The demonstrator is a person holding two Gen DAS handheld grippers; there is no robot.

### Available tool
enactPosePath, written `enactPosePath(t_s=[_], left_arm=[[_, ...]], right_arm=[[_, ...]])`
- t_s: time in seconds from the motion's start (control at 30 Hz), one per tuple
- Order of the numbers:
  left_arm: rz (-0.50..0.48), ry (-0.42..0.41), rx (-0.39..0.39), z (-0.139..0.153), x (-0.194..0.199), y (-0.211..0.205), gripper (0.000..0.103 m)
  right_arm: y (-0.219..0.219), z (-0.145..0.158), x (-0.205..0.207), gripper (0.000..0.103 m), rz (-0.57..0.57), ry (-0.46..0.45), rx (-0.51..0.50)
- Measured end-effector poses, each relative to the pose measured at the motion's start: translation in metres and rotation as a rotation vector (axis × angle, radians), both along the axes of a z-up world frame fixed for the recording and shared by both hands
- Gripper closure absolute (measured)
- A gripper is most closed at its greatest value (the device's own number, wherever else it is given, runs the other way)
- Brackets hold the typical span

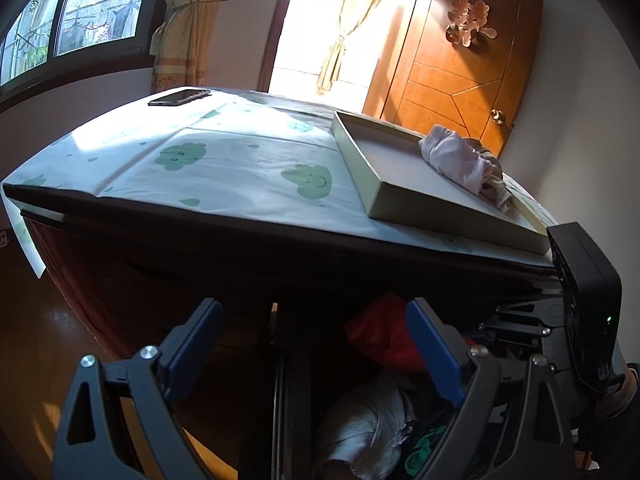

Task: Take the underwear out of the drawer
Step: 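Lower the right gripper into the drawer and grasp the red folded cloth, then lift the red cloth with the right gripper while the left gripper grasps green-navy cloth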

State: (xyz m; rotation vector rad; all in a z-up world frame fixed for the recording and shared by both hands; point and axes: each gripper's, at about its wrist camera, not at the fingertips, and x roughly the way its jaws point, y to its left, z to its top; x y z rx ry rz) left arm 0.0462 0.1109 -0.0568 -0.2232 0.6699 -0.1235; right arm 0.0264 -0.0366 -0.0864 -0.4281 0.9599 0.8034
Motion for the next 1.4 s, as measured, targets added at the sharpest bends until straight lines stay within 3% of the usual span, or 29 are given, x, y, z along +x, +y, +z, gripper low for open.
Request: enactPosePath(t_s=[0.27, 0.6, 0.9, 1.13, 1.4], left_arm=[[-0.037, 0.018, 0.004, -0.005, -0.001, -0.017, 0.009], [-0.174, 0.049, 0.035, -0.009, -0.003, -0.051, 0.009], [-0.457, 0.123, 0.172, -0.009, 0.005, -0.104, 0.009], [-0.700, 0.222, 0.316, -0.020, 0.007, -0.152, 0.011], [-0.922, 0.403, 0.314, -0.028, 0.017, -0.169, 0.021]], right_arm=[[-0.046, 0.037, -0.020, 0.061, -0.089, -0.101, 0.156], [-0.083, 0.041, -0.049, 0.061, -0.185, -0.121, 0.173], [-0.155, 0.057, -0.061, 0.061, -0.281, -0.132, 0.215], [-0.179, 0.050, -0.064, 0.061, -0.330, -0.113, 0.256], [-0.191, 0.044, -0.064, 0.061, -0.361, -0.104, 0.290]])
